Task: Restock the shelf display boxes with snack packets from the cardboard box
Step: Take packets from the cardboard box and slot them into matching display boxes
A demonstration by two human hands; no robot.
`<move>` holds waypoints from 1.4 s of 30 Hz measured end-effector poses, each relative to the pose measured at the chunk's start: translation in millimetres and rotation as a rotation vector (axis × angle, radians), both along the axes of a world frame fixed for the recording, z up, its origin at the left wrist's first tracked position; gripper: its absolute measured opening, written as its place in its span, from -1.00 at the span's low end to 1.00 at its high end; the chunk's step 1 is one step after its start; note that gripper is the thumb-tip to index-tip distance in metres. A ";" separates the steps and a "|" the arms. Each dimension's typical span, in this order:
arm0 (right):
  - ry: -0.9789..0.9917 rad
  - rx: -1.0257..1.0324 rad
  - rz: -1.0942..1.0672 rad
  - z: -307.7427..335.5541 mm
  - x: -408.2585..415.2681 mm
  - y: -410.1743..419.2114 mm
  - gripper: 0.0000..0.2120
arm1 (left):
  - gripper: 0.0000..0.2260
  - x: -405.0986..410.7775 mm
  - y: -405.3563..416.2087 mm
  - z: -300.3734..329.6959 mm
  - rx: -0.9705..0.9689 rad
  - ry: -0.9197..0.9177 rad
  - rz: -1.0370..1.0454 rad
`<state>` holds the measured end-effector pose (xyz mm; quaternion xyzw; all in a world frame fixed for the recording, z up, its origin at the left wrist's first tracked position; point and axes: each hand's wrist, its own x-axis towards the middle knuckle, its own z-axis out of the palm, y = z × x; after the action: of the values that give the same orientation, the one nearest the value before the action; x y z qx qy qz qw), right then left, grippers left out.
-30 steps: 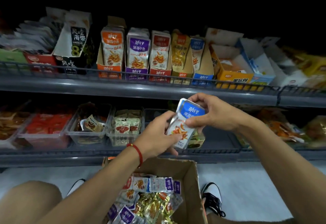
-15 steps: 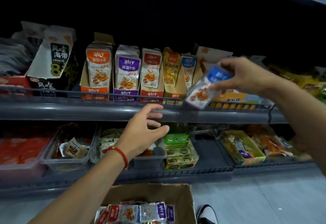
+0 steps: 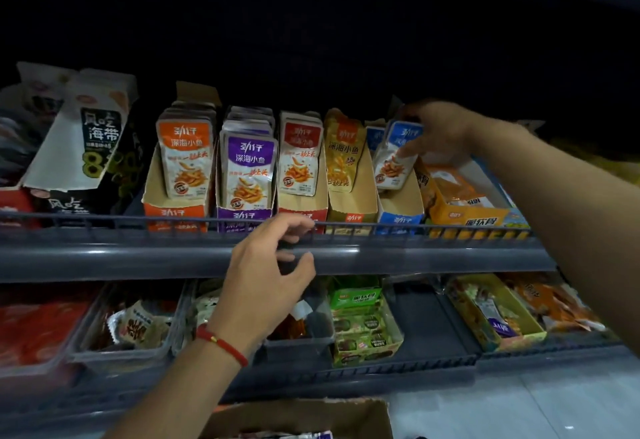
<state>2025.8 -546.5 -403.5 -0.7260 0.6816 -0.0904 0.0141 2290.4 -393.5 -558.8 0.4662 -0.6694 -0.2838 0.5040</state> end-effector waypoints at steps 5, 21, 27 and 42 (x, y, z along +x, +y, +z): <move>0.108 -0.031 0.007 -22.5 6.6 -13.1 -0.40 | -0.66 -9.0 -3.5 1.0 -0.056 -0.042 0.006; 0.203 -0.200 0.045 -44.1 5.7 -15.5 -0.58 | -0.64 -8.8 1.9 -3.6 -0.061 -0.084 0.001; 0.190 -0.225 0.031 -46.9 7.0 -17.5 -0.61 | -0.63 -7.6 3.0 -6.6 -0.062 -0.108 0.022; 0.249 -0.220 0.046 -47.8 -0.1 -21.9 -0.67 | -0.47 -86.7 -9.2 -3.4 -0.418 -0.640 -0.019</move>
<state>2025.6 -568.5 -451.3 -0.7443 0.6471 -0.0736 -0.1481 2203.7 -402.7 -562.2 0.4123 -0.8406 0.0141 0.3510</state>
